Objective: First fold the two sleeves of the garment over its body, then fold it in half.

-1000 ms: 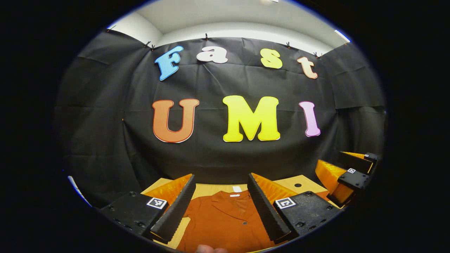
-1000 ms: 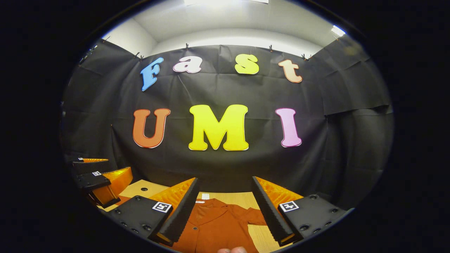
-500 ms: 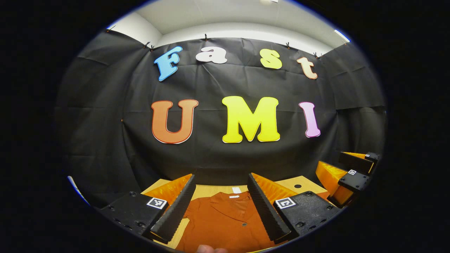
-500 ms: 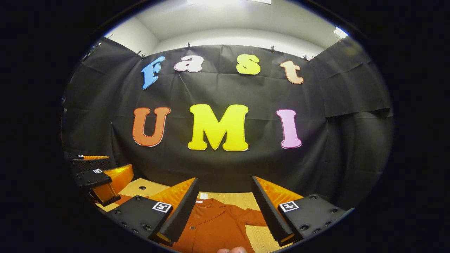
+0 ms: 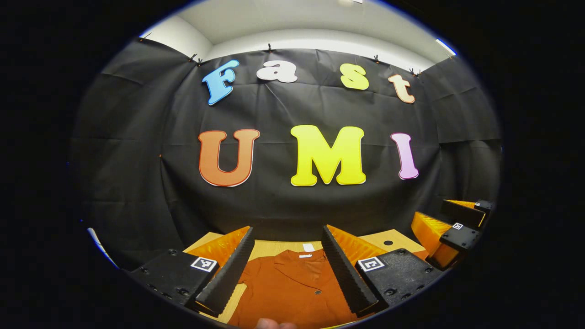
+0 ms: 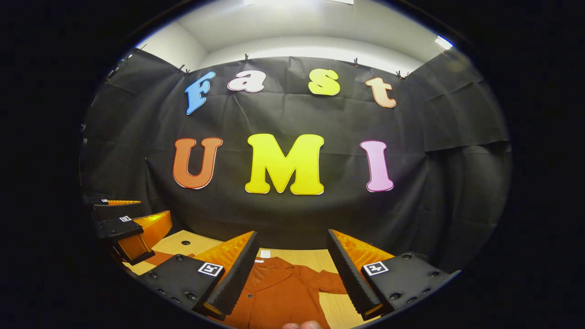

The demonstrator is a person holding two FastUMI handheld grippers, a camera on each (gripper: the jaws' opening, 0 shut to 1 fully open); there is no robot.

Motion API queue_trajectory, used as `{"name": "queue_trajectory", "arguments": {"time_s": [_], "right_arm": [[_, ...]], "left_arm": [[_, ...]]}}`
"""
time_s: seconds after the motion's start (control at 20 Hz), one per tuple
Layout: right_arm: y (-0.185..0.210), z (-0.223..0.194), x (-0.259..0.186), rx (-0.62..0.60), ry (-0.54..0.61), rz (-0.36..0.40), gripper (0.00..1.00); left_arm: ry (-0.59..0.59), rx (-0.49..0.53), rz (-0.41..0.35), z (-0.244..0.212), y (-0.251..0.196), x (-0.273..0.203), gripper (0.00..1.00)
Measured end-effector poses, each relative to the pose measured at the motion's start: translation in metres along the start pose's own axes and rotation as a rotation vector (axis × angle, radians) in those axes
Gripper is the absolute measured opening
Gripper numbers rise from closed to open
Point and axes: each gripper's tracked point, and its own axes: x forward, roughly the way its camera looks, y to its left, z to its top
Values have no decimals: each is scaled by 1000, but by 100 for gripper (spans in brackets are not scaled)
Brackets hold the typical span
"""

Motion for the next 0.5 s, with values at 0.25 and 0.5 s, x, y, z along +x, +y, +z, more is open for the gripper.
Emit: {"name": "queue_trajectory", "arguments": {"time_s": [0.25, 0.5], "right_arm": [[-4, -5, 2, 11, 13, -2, 94], [-7, -6, 3, 6, 18, -8, 94]], "left_arm": [[1, 5, 0, 1, -1, -1, 96], [3, 15, 1, -1, -4, 0, 96]]}}
